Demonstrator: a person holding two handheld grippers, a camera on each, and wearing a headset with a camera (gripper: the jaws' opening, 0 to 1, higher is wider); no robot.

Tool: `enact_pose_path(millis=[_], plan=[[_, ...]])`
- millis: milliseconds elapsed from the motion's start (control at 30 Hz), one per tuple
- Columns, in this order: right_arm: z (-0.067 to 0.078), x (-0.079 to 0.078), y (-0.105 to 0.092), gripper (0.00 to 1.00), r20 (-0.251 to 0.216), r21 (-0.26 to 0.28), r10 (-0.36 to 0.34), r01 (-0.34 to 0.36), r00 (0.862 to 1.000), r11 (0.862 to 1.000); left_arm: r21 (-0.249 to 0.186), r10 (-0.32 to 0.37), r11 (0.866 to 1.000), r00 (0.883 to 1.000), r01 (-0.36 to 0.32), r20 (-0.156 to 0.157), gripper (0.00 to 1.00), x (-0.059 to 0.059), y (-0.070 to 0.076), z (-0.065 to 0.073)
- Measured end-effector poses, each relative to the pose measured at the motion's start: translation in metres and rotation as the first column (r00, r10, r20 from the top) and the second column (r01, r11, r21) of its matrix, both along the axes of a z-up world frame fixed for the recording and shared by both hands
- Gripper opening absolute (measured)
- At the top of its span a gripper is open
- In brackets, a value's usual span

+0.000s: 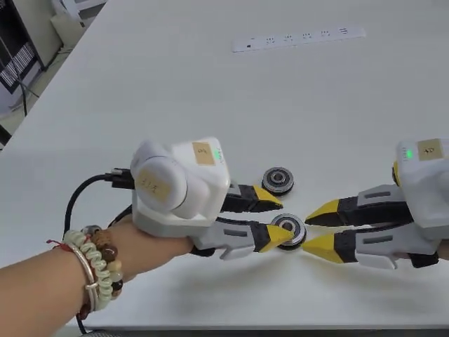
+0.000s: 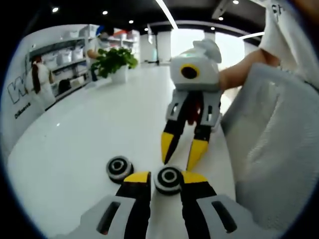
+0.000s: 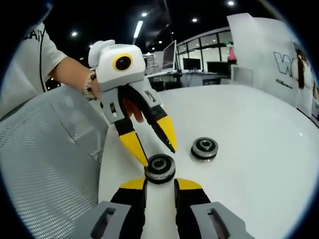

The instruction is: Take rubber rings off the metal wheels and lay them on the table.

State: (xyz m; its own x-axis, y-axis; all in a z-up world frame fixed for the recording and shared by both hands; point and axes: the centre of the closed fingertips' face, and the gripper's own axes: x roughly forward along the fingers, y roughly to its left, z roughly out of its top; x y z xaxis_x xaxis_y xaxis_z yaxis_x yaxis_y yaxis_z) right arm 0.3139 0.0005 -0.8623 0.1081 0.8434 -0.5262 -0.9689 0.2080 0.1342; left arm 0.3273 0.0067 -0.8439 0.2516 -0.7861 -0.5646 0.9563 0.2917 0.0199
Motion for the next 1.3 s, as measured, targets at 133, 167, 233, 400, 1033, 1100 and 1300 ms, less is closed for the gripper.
enact_pose_path(millis=[133, 167, 233, 400, 1033, 1100, 1300], plan=[[-0.0006, -0.0017, 0.0016, 0.22, -0.006, -0.002, 0.005, -0.005, 1.0, 1.0, 0.025, -0.03, 0.999, 0.999, 0.03, 0.02, 0.2, -0.0048, 0.0003, -0.0043], [-0.001, -0.002, 0.0018, 0.23, -0.003, -0.006, 0.008, -0.008, 1.0, 1.0, 0.024, -0.032, 0.999, 0.999, 0.032, 0.016, 0.19, -0.0052, 0.0, -0.0042], [-0.0023, -0.0024, 0.002, 0.23, 0.004, -0.015, 0.015, -0.015, 1.0, 1.0, 0.018, -0.04, 0.999, 0.999, 0.039, 0.015, 0.18, -0.0065, -0.0011, -0.0047], [-0.0012, -0.0023, 0.0043, 0.23, 0.003, -0.007, 0.016, -0.016, 1.0, 1.0, -0.011, -0.036, 0.999, 0.999, 0.036, 0.014, 0.16, -0.0067, -0.0016, -0.0044], [-0.0023, 0.0007, 0.0017, 0.12, 0.042, -0.035, 0.026, -0.024, 0.999, 0.999, -0.044, -0.014, 0.999, 1.0, 0.015, 0.014, 0.15, -0.0041, -0.0008, -0.0072], [-0.0022, 0.0005, 0.0016, 0.11, 0.038, -0.031, 0.024, -0.022, 0.999, 0.999, -0.046, -0.012, 0.999, 1.0, 0.012, 0.012, 0.14, -0.0043, -0.0008, -0.007], [-0.0049, -0.0006, 0.001, 0.07, 0.054, -0.073, 0.049, -0.045, 0.997, 0.996, -0.044, -0.01, 0.999, 1.0, 0.011, 0.017, 0.14, -0.0054, -0.0008, -0.0066]])
